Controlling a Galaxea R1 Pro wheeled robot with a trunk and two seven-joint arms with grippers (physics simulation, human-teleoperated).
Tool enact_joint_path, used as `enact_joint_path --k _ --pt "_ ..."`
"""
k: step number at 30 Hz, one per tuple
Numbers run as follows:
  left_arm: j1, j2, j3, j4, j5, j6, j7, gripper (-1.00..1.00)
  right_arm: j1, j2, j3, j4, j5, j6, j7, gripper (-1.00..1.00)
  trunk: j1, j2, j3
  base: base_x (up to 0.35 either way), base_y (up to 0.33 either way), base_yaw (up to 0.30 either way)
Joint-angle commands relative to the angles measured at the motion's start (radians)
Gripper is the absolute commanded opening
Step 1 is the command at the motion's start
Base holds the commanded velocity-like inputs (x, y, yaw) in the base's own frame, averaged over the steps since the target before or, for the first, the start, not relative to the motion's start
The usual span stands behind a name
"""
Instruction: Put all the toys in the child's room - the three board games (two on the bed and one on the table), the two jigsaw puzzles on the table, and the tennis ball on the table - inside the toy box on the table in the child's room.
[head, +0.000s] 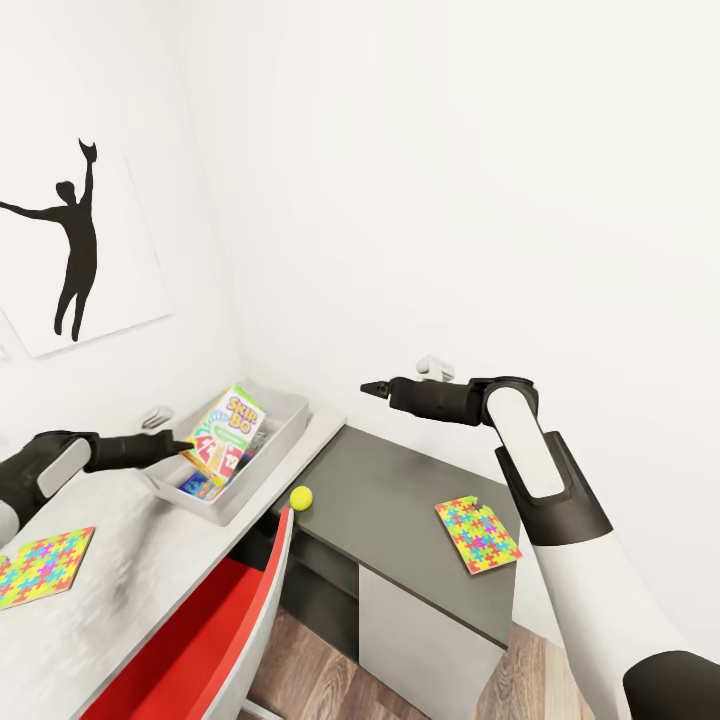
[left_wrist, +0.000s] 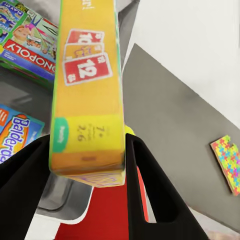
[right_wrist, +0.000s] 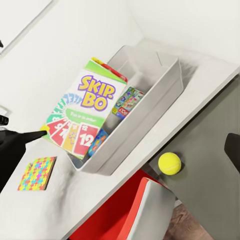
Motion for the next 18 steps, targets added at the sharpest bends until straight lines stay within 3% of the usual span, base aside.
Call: enact_joint_path --k 1,10,18 --pt "-0.001 -0.001 -0.005 0.000 0.006 -0.001 0.000 -1.00 -0.001 0.000 0.001 -0.001 -0.009 0.002 -0.010 1.00 0.001 -0.002 -0.002 0.000 0.000 0.000" --pt "-0.001 -0.003 -0.005 0.000 0.005 -0.016 0.000 -1.00 -0.001 -0.001 0.000 -0.001 -0.009 0.002 -0.010 1.00 0.001 -0.002 -0.002 0.000 0.000 0.000" --pt "-0.001 -0.003 -0.007 0.018 0.005 -0.087 0.000 -1.00 -0.001 -0.001 0.001 -0.001 -0.009 0.002 -0.010 1.00 0.001 -0.002 -0.002 0.000 0.000 0.000"
